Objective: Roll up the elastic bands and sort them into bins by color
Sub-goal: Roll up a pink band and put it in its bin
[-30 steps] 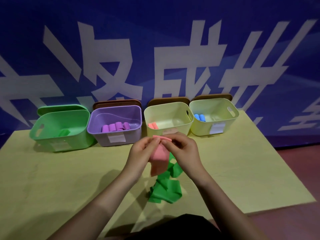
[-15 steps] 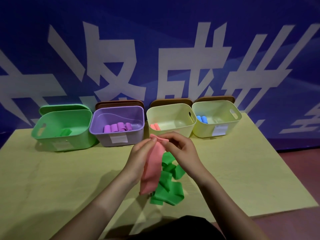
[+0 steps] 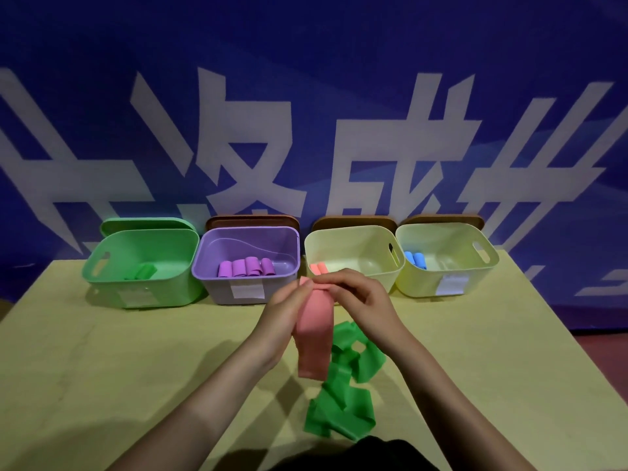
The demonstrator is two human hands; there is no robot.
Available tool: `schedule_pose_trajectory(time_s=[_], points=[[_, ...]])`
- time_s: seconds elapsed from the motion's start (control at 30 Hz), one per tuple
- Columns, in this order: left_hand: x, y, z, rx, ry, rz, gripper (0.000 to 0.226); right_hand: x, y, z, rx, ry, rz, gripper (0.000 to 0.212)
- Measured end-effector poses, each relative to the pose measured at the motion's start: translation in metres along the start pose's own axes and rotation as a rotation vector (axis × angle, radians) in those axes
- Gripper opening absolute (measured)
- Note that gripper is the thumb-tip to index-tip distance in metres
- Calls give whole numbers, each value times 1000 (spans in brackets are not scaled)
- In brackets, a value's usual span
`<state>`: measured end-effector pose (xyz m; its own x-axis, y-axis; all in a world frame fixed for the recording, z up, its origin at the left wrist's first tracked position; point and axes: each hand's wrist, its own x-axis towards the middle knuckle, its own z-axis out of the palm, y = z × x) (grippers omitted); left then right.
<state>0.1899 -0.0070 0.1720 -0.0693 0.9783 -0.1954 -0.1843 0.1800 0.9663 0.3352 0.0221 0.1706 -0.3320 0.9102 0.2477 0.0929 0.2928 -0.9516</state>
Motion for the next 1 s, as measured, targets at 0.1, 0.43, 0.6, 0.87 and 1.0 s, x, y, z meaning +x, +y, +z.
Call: schedule_pose_trajectory(time_s=[0.1, 0.43, 0.6, 0.87, 1.0], points=[[-1, 0, 3, 111, -4, 55, 22, -3, -3, -1, 80, -2, 45, 19], [-22, -13, -13, 404, -73, 333, 30, -25, 3, 14, 191, -6, 160, 16], [-25, -2, -24, 349, 22, 236, 21, -13, -6, 23, 64, 7, 50, 8], [-19, 0, -10, 176, 131, 178, 22, 5, -6, 19, -288, 54, -236, 3], [-7, 7, -7, 106, 212, 171, 20, 19, -5, 14, -385, 48, -339, 8]])
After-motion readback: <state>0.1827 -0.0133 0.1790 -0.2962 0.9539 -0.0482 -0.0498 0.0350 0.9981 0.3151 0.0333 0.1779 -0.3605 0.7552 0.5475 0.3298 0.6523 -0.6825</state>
